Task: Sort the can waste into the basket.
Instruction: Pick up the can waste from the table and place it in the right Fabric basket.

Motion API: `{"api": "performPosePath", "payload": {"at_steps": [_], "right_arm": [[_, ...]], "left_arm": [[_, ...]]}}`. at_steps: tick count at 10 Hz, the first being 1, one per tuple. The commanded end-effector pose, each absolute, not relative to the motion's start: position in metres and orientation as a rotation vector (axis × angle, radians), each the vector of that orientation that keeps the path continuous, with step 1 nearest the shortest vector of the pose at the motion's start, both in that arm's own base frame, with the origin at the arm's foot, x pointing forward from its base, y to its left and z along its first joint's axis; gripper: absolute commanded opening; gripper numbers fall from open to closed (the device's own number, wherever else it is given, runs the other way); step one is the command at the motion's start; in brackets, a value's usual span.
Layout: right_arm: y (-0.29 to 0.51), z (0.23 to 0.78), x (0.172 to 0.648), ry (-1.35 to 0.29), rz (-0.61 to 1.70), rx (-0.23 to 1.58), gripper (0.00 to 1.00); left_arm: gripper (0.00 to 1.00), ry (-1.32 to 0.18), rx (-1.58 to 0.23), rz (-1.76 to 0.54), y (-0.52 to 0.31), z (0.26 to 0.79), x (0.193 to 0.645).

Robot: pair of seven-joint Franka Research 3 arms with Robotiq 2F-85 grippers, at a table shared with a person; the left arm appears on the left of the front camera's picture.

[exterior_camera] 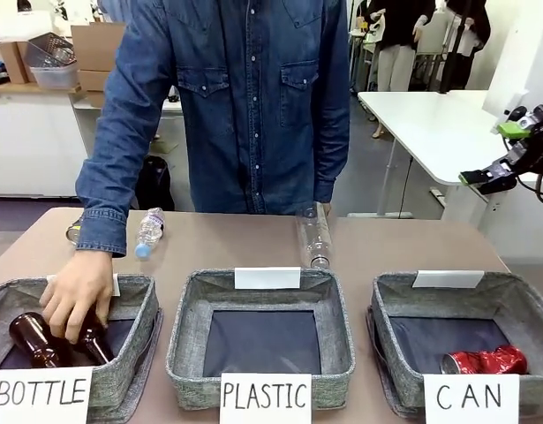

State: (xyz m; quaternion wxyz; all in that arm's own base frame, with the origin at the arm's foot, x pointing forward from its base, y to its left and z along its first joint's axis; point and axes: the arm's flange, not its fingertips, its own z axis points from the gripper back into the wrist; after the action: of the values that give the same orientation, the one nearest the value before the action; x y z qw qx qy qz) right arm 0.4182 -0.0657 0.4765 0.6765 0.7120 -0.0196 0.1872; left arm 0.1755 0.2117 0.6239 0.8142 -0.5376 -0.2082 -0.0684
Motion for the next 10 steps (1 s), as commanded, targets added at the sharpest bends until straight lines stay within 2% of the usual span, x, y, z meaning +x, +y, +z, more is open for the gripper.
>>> {"api": "performPosePath", "payload": {"at_steps": [1,3,8,9,10], "right_arm": [[-0.067,0.476,0.418,-0.058,0.443,1.581,1.0],[-0.067,0.476,0.418,-0.058,0.443,1.581,1.0],[-0.067,0.476,0.418,-0.058,0.443,1.581,1.0],[-0.067,0.476,0.418,-0.058,0.443,1.581,1.0],[-0.067,0.476,0.418,-0.058,0.443,1.581,1.0]], "left_arm": [[1.0,-0.469,-1.133,-0.186,0.202,0.622,0.179],[1.0,-0.426,-1.1,-0.237,0.182,0.617,0.201],[1.0,-0.19,-1.217,-0.378,0.105,0.566,0.305],[1.0,-0.187,-1.228,-0.395,0.083,0.555,0.322],[1.0,-0.289,-1.223,-0.35,0.067,0.552,0.336]]}}
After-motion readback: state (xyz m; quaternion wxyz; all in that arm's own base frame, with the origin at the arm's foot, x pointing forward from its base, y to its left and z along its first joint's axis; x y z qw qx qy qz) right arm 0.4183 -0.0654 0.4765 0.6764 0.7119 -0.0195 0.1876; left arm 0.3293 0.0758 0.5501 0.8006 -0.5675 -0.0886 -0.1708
